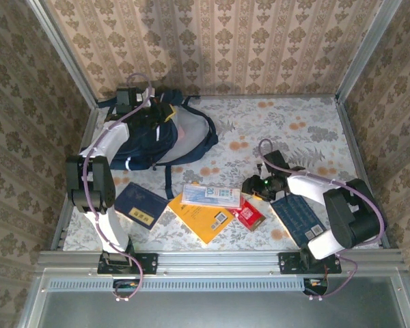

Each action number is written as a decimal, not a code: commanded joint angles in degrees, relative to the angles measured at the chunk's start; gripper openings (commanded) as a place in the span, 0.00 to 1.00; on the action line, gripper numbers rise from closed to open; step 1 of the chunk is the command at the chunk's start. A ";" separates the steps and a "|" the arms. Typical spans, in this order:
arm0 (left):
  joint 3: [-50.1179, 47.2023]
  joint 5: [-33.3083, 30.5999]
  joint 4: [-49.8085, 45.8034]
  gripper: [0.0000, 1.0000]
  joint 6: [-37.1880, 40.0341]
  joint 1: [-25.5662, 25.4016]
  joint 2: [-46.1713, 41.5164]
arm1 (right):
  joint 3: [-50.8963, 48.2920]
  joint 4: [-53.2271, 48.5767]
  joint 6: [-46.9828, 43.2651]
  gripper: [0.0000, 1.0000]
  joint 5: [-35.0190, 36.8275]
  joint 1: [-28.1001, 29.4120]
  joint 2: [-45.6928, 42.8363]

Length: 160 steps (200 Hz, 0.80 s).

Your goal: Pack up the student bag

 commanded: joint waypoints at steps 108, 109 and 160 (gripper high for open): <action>2.08 -0.46 -1.61 0.00 1.89 0.20 1.14 | -5.16 24.66 8.72 0.37 -18.06 -1.56 10.05; 2.10 -0.45 -1.61 0.00 1.89 0.15 1.14 | -5.23 24.78 8.79 0.37 -18.10 -1.60 10.13; 2.11 -0.42 -1.61 0.00 1.85 0.10 1.15 | -6.35 29.76 11.35 0.32 -20.44 -1.38 9.79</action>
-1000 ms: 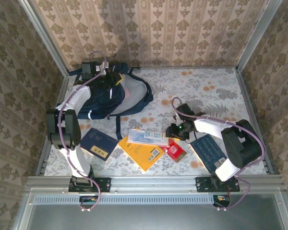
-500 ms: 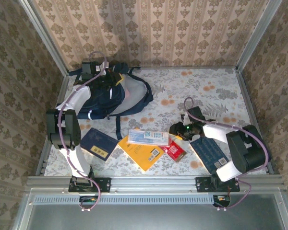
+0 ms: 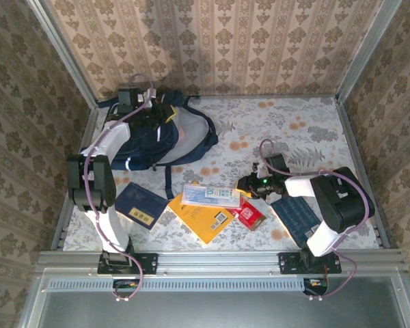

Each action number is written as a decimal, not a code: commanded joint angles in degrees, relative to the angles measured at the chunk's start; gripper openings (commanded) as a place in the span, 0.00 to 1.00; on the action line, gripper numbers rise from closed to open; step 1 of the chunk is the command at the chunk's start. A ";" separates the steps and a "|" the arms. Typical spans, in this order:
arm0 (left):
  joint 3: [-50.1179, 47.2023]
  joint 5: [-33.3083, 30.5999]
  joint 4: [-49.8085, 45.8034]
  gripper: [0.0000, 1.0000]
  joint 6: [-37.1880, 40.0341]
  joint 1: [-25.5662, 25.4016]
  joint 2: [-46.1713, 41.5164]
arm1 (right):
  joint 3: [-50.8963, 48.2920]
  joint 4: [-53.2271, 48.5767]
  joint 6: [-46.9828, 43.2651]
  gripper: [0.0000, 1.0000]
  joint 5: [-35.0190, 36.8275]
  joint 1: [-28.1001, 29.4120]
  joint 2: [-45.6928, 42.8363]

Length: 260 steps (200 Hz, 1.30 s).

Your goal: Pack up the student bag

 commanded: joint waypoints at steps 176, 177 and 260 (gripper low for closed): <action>2.02 -0.42 -1.53 0.00 1.35 0.43 0.50 | -1.14 5.93 3.97 0.00 -3.55 1.10 -3.20; 2.04 -0.43 -1.53 0.00 1.32 0.41 0.49 | -1.13 5.80 3.98 0.00 -3.55 1.08 -3.40; 14.07 -2.84 -17.22 0.00 13.51 -3.01 -3.59 | 5.02 -9.54 2.08 0.00 12.64 0.06 -31.19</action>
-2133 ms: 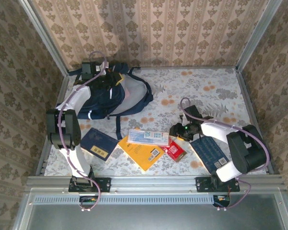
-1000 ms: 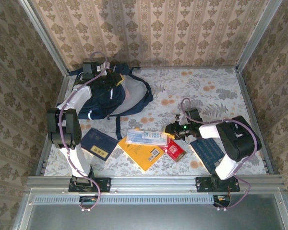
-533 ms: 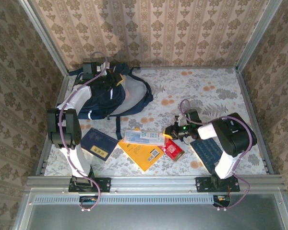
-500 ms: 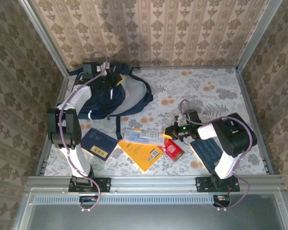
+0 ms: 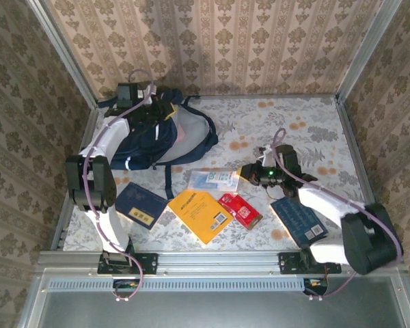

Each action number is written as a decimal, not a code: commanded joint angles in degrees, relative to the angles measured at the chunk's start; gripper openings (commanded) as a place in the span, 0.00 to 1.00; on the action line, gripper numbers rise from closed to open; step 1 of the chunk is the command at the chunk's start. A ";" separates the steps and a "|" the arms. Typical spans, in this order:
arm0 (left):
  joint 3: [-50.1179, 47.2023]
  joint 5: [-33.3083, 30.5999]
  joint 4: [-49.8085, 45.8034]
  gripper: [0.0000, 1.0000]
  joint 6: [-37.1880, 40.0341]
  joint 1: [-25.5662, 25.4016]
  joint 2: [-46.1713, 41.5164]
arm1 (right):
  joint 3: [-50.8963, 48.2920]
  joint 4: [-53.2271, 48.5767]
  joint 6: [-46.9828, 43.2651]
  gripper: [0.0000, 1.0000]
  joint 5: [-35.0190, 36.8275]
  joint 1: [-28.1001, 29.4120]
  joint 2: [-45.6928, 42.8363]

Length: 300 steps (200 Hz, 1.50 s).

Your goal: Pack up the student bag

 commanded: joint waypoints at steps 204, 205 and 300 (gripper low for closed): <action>31.10 -0.57 -30.51 0.00 26.18 -13.96 -0.47 | 26.10 -3.99 8.97 0.00 12.30 -0.30 -7.21; 31.05 -0.49 -30.40 0.00 26.14 -13.95 -0.47 | 26.19 -3.96 9.10 0.00 12.29 -0.24 -7.06; 30.87 3.92 -26.03 0.00 21.44 -11.86 -1.75 | 29.23 11.39 20.19 0.00 16.27 7.12 8.42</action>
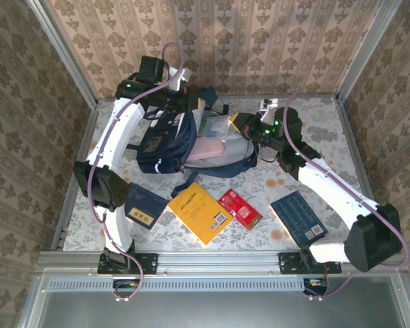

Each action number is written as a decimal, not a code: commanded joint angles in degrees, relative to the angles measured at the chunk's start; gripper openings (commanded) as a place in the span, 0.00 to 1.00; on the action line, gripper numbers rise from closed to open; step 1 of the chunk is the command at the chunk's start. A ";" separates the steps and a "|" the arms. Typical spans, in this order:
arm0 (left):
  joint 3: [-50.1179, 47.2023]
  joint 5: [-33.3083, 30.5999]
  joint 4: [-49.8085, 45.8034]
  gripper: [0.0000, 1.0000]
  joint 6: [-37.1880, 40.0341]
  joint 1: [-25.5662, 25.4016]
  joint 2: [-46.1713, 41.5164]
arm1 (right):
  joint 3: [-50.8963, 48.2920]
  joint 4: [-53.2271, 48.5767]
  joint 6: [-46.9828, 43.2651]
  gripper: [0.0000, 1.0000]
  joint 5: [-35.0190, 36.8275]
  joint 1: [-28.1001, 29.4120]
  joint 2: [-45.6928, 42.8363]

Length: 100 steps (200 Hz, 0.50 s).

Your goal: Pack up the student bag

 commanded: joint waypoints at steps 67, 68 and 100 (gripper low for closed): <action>-2.27 8.72 13.03 0.00 -5.90 3.62 -7.76 | -8.40 7.41 1.94 0.00 7.87 3.70 10.17; -2.31 8.73 13.03 0.00 -5.88 3.63 -7.80 | -8.62 7.35 1.82 0.00 7.97 3.70 10.30; -3.21 9.52 14.01 0.00 -6.52 3.75 -8.33 | -13.40 6.48 -0.74 0.00 10.50 3.52 12.77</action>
